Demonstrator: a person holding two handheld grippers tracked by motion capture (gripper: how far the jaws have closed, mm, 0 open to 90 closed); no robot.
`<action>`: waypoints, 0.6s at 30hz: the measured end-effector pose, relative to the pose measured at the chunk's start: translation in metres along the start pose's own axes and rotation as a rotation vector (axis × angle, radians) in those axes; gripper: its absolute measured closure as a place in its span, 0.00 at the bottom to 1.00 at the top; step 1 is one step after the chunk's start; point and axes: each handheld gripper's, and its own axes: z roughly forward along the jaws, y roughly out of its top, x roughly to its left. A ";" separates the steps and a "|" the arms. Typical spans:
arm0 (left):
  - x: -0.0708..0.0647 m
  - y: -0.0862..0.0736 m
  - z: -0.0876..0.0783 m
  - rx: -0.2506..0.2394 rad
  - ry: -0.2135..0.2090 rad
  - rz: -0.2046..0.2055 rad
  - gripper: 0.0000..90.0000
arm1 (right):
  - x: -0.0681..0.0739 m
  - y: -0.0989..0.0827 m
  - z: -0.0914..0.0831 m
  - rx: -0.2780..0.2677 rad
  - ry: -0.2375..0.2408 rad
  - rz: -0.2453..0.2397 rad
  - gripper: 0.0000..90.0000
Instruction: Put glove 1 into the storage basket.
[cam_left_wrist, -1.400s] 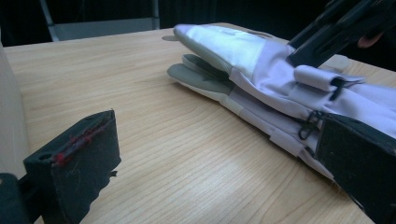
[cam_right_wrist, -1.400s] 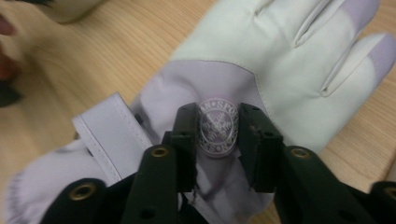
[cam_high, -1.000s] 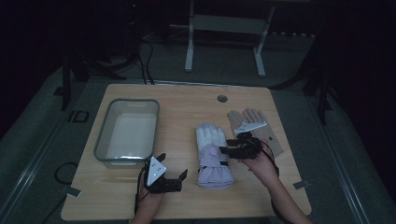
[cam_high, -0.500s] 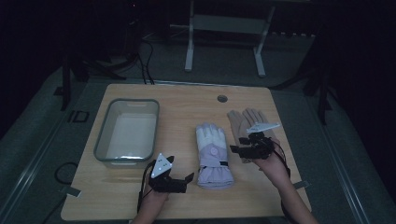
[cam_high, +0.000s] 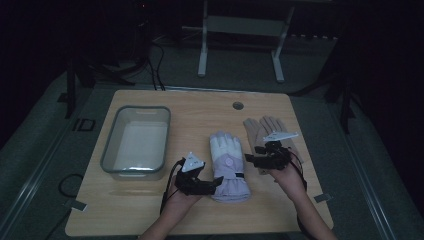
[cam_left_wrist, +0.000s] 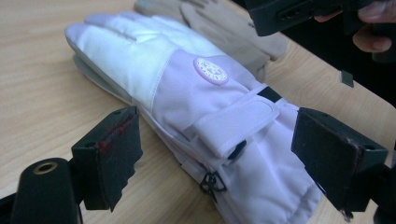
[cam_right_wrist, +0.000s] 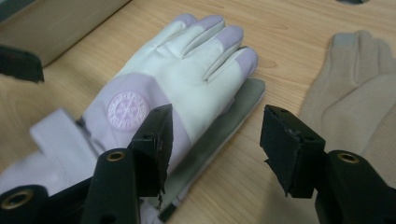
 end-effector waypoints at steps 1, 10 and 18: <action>0.000 0.002 0.001 0.018 -0.002 -0.013 0.18 | -0.001 0.001 0.003 0.001 0.018 0.021 0.49; -0.002 -0.008 0.021 0.166 0.000 -0.107 0.19 | 0.001 -0.004 0.027 0.033 0.088 0.091 0.47; -0.001 -0.023 0.038 0.225 0.000 -0.130 0.19 | -0.007 -0.021 0.048 0.138 0.115 0.174 0.46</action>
